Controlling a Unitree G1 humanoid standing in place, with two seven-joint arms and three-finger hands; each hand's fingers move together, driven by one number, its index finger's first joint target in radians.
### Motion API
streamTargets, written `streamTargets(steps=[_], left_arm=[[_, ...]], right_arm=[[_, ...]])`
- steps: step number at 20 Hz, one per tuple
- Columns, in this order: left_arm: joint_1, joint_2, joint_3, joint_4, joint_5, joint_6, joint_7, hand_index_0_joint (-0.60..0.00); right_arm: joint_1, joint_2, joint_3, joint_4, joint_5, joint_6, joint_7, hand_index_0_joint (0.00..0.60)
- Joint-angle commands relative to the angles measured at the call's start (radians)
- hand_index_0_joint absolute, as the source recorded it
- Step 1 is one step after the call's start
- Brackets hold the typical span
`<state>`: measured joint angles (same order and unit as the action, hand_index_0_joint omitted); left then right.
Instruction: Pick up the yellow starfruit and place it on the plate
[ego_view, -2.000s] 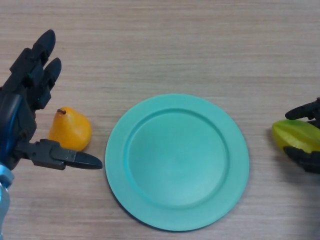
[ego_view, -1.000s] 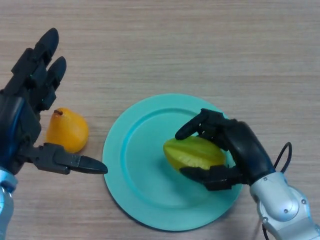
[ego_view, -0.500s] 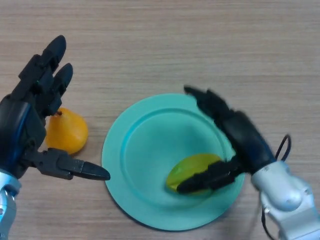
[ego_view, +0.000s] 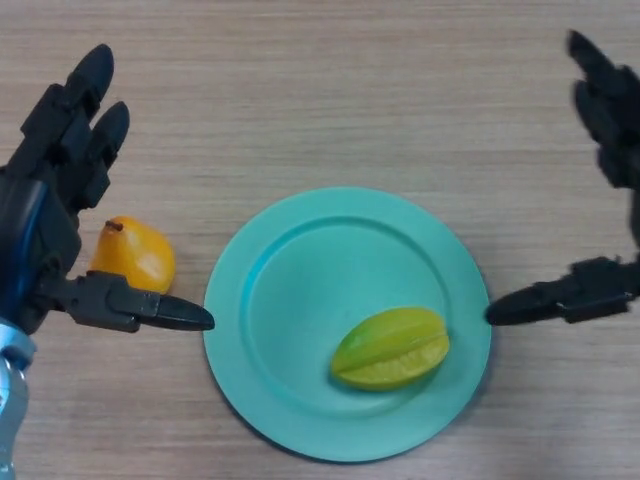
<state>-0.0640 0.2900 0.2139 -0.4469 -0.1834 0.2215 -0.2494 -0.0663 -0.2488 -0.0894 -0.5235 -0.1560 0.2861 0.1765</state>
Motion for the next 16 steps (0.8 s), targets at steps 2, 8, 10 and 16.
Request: streamTargets(steps=[2, 8, 10, 16], left_arm=[[-0.041, 0.043, 0.026, -0.037, 0.01, -0.129, 0.023, 0.0], [-0.015, 0.031, 0.004, -0.056, 0.063, -0.099, -0.027, 0.0], [-0.012, 0.023, 0.007, -0.055, 0.068, -0.133, -0.003, 0.0], [-0.015, 0.031, 0.029, -0.066, 0.028, -0.136, 0.012, 0.0]], right_arm=[[0.005, -0.041, -0.104, -0.058, 0.083, -0.157, -0.037, 0.0], [0.029, -0.021, -0.092, -0.146, 0.139, -0.062, -0.044, 0.0], [0.025, -0.022, -0.081, -0.167, 0.155, -0.045, -0.038, 0.0], [0.021, -0.018, -0.061, -0.155, 0.128, -0.053, -0.039, 0.0]])
